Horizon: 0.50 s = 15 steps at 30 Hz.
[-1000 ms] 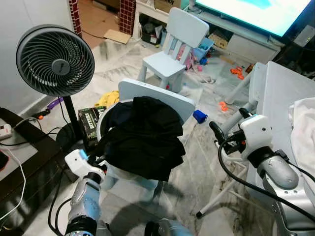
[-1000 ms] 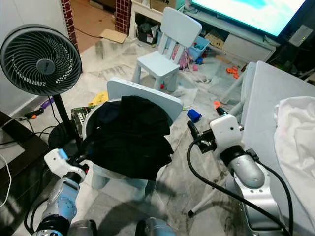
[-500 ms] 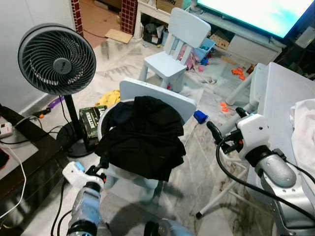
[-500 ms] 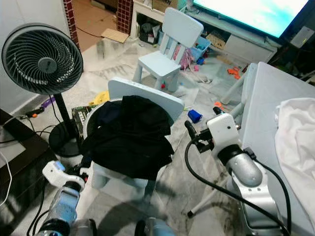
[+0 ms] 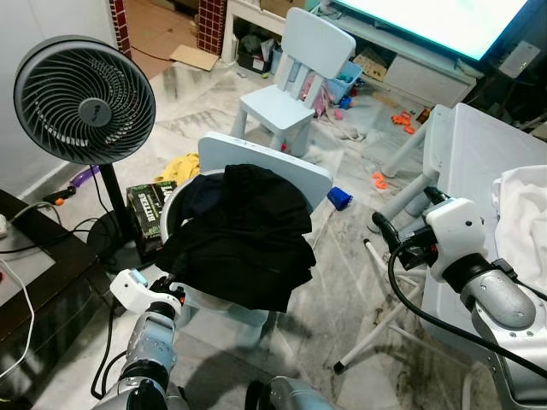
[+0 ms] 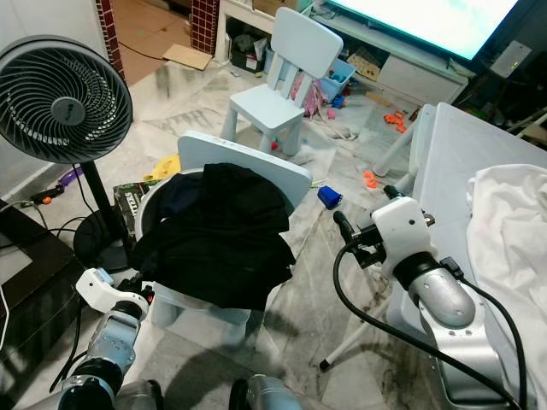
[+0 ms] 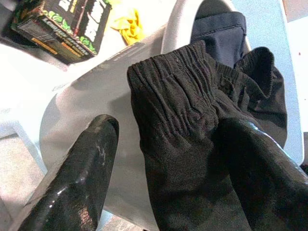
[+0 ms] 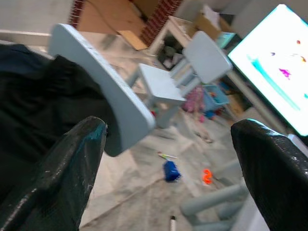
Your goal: Hang hanger
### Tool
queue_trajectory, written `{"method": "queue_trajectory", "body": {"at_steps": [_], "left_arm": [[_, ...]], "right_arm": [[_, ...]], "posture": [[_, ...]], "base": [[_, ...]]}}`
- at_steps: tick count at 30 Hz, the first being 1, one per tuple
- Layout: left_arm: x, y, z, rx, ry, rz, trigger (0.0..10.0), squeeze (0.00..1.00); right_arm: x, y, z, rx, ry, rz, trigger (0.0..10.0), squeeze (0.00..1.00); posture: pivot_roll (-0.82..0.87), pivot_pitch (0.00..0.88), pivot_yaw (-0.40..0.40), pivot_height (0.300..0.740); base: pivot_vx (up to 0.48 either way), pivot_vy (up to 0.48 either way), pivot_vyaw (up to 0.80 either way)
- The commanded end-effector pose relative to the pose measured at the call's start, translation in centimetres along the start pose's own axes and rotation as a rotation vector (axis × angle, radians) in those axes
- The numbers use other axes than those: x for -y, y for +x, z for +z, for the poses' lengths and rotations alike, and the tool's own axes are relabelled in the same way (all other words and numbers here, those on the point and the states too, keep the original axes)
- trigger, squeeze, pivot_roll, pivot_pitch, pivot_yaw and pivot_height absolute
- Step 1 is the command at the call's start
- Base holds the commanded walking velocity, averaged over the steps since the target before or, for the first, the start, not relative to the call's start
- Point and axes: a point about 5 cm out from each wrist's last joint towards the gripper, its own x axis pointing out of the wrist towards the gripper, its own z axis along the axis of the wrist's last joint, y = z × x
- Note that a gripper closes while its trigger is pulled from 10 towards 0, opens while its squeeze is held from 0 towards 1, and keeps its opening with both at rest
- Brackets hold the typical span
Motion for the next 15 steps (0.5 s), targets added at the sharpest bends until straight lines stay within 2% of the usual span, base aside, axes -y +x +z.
{"method": "queue_trajectory", "body": {"at_steps": [1,2,3,4,9,15], "left_arm": [[0.2,0.1,-0.2,-0.006,0.011,-0.001,0.0,0.00],[0.2,0.1,-0.1,-0.006,0.016,-0.003,0.0,0.00],[0.3,0.2,-0.1,-0.008,0.033,-0.007,0.0,0.00],[0.3,0.2,-0.1,-0.008,0.033,-0.007,0.0,0.00],[0.4,0.2,-0.1,-0.001,0.034,-0.012,0.0,0.00],[0.4,0.1,-0.3,0.004,0.042,-0.017,0.0,0.00]], "right_arm": [[-0.1,-0.8,0.2,-0.018,0.009,0.078,10.0,0.00],[-0.3,-0.9,0.1,-0.026,0.018,0.107,10.0,0.00],[-0.6,-1.6,0.2,-0.031,-0.029,0.191,10.0,0.00],[-0.6,-1.6,0.2,-0.031,-0.029,0.191,10.0,0.00],[-0.5,-1.9,0.0,-0.042,0.001,0.176,10.0,0.00],[-0.9,-2.3,0.1,-0.056,0.005,0.196,10.0,0.00]], "posture": [[-0.29,0.113,-0.224,0.740],[-0.29,0.116,-0.225,0.740],[-0.29,0.126,-0.229,0.740],[-0.29,0.126,-0.229,0.740],[-0.29,0.142,-0.240,0.740],[-0.29,0.154,-0.255,0.740]], "base": [[0.000,0.000,0.00],[0.000,0.000,0.00],[0.000,0.000,0.00],[0.000,0.000,0.00],[0.000,0.000,0.74],[0.000,0.000,0.00]]}}
